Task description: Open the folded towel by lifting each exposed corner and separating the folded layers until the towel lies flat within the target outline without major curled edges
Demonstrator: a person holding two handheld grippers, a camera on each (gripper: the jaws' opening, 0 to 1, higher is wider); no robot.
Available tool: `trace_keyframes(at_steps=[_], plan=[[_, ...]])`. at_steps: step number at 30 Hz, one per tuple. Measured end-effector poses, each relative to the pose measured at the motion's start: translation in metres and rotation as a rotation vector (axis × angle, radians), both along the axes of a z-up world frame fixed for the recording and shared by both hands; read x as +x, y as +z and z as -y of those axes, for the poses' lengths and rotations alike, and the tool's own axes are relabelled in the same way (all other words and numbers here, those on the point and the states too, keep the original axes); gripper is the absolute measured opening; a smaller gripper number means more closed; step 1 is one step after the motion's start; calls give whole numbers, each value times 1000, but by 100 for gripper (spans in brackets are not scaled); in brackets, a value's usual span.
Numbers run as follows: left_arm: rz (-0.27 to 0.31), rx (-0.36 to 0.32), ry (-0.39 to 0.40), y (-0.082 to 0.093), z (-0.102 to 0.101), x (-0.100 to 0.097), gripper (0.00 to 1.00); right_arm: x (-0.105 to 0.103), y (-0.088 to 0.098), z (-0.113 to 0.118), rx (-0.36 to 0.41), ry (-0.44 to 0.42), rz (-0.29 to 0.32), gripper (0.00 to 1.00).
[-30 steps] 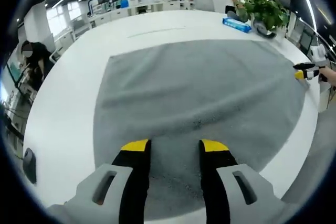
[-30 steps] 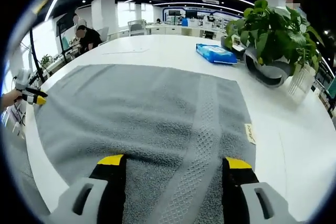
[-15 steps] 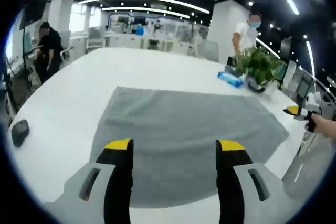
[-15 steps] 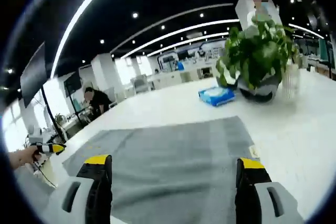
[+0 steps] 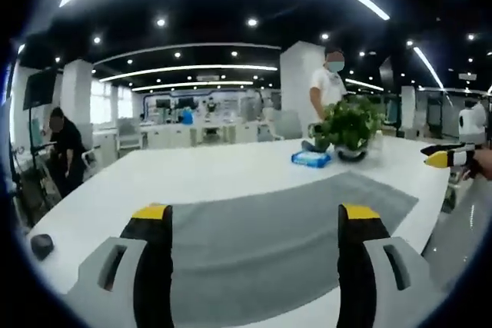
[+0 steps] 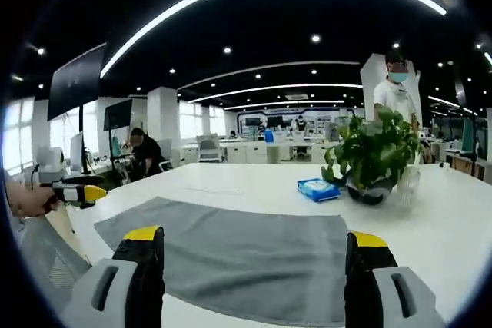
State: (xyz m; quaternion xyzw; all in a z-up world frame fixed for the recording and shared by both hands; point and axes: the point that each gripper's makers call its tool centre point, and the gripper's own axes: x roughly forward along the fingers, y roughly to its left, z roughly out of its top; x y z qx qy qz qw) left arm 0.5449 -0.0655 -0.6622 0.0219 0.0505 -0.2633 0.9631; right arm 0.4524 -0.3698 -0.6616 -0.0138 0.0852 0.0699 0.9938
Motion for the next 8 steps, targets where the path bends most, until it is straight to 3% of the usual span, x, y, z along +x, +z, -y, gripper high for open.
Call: trace_keyframes(at_steps=[1,2,3,6,8], plan=[[2,-4,-9,0,1,-1,91,1,2,-2,-42,12,15,100],[-8,-15,-20,-1,3,-3,90,4,4,-1,-163,2,39,100],[-13,-24,-26,-2,3,-4,90,4,2,0,-224,-5,34,100],[-8,-29,-5,-1,-4,0,90,4,1,-10,-246,49,63,100],[-27,-101,34,5,-8,0,90,3,-1,-8,-248,62,62,100]])
